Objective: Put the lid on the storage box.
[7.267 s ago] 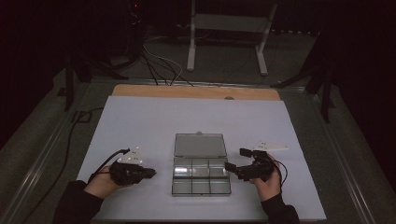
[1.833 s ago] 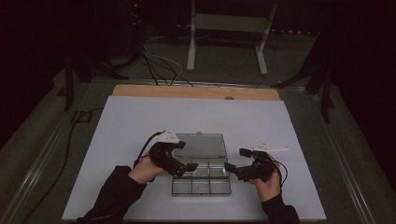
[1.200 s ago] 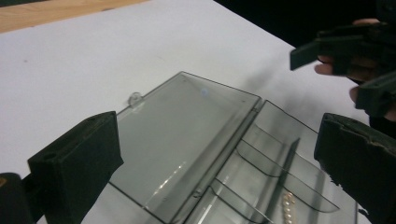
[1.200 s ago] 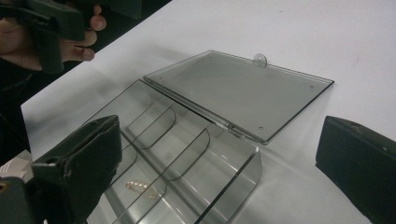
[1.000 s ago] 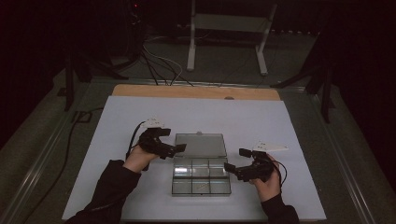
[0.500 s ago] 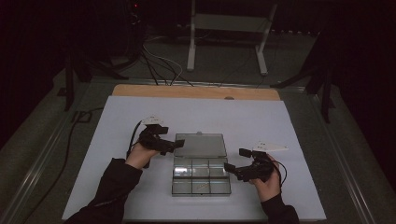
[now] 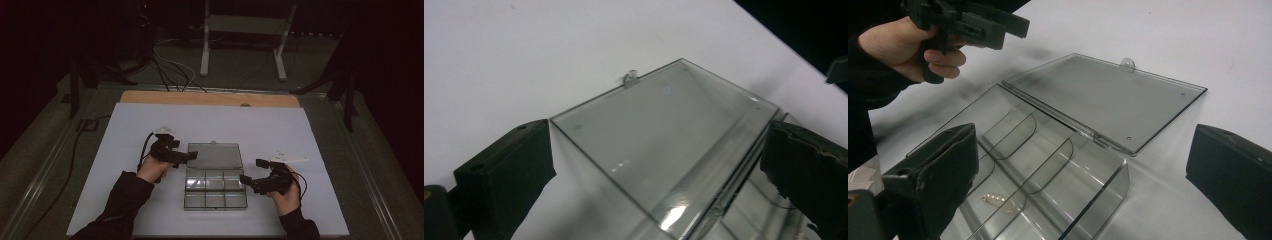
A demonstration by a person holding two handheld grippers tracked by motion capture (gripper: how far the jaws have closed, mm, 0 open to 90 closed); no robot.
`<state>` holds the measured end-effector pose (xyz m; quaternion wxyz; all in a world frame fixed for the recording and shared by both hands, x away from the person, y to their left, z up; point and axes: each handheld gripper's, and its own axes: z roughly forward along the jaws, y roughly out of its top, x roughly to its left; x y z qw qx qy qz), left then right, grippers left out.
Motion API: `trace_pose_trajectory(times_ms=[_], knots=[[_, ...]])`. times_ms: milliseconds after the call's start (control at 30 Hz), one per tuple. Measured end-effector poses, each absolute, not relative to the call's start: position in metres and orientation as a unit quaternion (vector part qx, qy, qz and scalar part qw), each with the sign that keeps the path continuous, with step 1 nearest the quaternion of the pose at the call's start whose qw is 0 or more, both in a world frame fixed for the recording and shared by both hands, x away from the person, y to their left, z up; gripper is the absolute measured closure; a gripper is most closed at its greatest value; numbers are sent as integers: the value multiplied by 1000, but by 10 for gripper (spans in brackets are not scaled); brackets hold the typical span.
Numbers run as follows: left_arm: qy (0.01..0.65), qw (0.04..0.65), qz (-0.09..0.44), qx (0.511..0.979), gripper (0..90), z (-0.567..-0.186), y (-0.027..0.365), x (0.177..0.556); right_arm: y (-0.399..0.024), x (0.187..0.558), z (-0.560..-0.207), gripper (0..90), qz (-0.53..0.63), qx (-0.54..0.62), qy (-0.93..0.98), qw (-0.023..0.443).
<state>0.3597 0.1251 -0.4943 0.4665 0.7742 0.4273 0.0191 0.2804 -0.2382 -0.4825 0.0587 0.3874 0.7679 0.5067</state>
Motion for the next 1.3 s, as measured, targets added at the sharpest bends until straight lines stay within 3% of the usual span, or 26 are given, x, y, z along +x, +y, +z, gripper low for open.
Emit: trace_pose_trajectory(times_ms=[1033,1300], knots=[[500,437,-102,741,77,-509,130,366,-238,281,-484,7,506,387,769,57],[507,424,-128,739,165,-516,133,368,-238,281,-484,7,505,387,770,57]])
